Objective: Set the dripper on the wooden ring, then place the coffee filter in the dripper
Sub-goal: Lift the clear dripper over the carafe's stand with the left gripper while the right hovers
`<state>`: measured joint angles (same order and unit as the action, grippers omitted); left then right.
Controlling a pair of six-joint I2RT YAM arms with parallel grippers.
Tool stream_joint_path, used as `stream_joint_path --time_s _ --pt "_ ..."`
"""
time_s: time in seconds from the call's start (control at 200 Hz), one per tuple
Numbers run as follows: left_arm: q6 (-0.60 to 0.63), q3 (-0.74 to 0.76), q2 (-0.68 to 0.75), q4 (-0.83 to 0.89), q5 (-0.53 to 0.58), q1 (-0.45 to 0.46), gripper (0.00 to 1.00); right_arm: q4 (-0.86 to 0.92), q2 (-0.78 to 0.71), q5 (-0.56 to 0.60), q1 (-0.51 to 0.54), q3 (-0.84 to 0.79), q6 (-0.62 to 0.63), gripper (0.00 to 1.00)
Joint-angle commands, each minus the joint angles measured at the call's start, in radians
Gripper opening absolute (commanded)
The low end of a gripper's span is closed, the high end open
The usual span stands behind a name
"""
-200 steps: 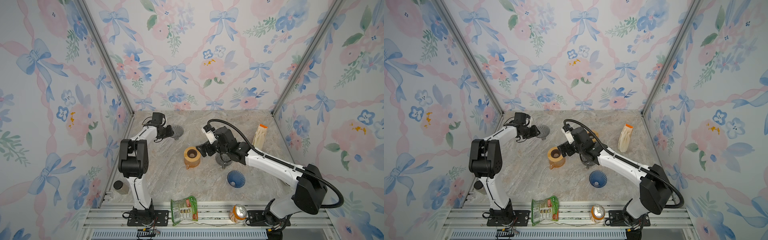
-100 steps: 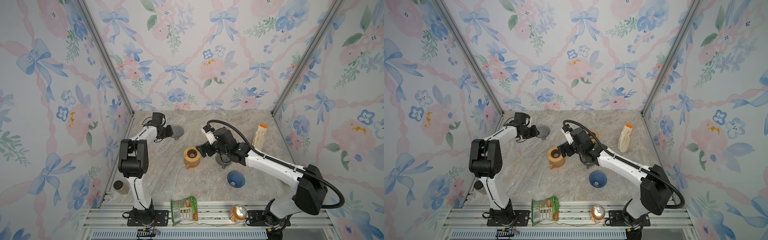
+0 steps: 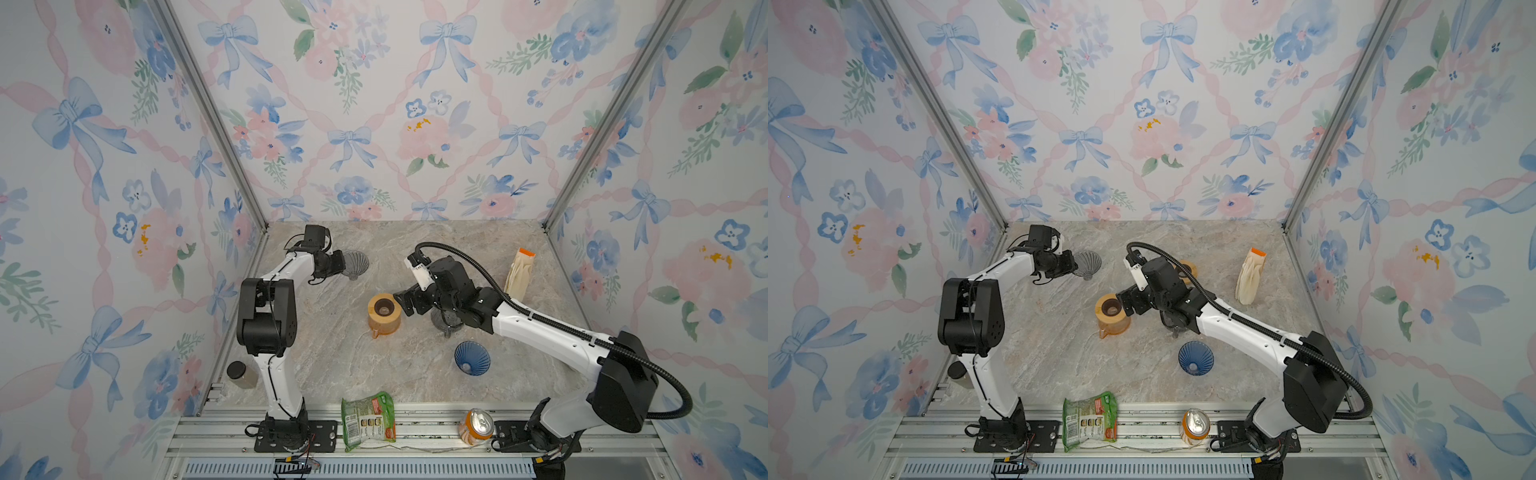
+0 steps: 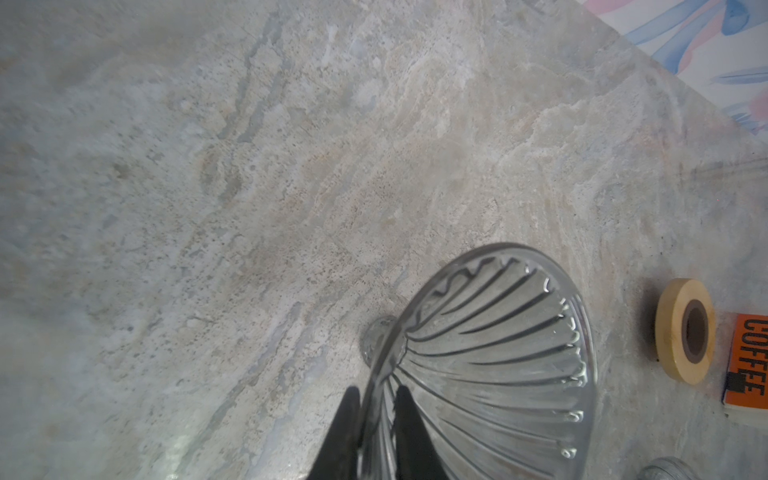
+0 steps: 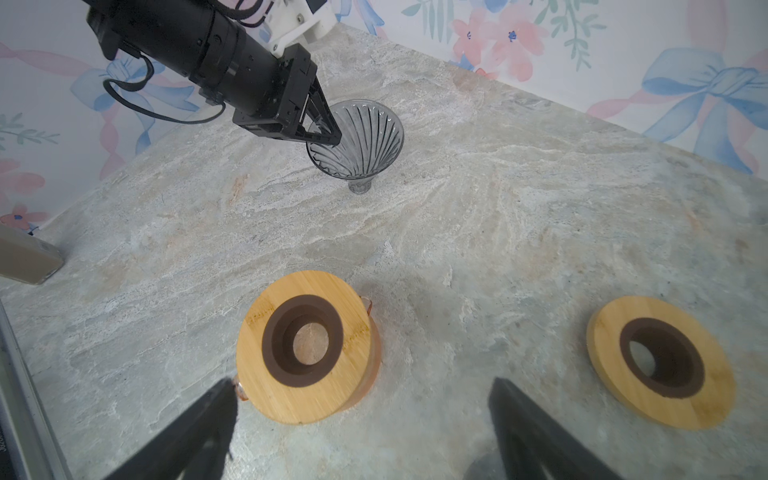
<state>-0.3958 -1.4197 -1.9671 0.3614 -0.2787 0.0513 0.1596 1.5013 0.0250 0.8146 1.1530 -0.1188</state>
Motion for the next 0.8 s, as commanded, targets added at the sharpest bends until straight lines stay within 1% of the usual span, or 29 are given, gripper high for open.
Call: stream_joint_path --time_s 0.0,0.115,0.25,0.42,0.495,0.695,0.795 --pt "-0.007 -0.022 -0.027 0.0 -0.016 -0.007 0.14 -0.019 -0.031 0.022 0.011 -0.017 0.006 0.96" --pt "-0.007 -0.023 -0.018 0.0 -0.026 -0.007 0.12 -0.026 -0.036 0.04 0.011 -0.022 0.003 0.97" --pt "-0.006 -0.025 0.004 0.0 -0.038 -0.007 0.06 -0.01 -0.038 0.051 0.011 -0.013 0.009 0.97" --pt "-0.007 -0.031 0.033 0.001 -0.056 -0.007 0.04 -0.007 -0.035 0.047 0.011 -0.011 0.012 0.97" --pt "-0.008 -0.036 0.047 0.0 -0.07 -0.007 0.0 0.001 -0.036 0.044 0.011 -0.003 0.023 0.97" --pt "-0.001 -0.027 0.115 0.003 -0.115 -0.007 0.0 0.073 -0.06 0.035 0.008 0.03 0.062 0.96" --pt "0.0 -0.012 0.159 0.002 -0.143 -0.007 0.0 0.091 -0.078 0.01 -0.004 0.034 0.067 0.97"
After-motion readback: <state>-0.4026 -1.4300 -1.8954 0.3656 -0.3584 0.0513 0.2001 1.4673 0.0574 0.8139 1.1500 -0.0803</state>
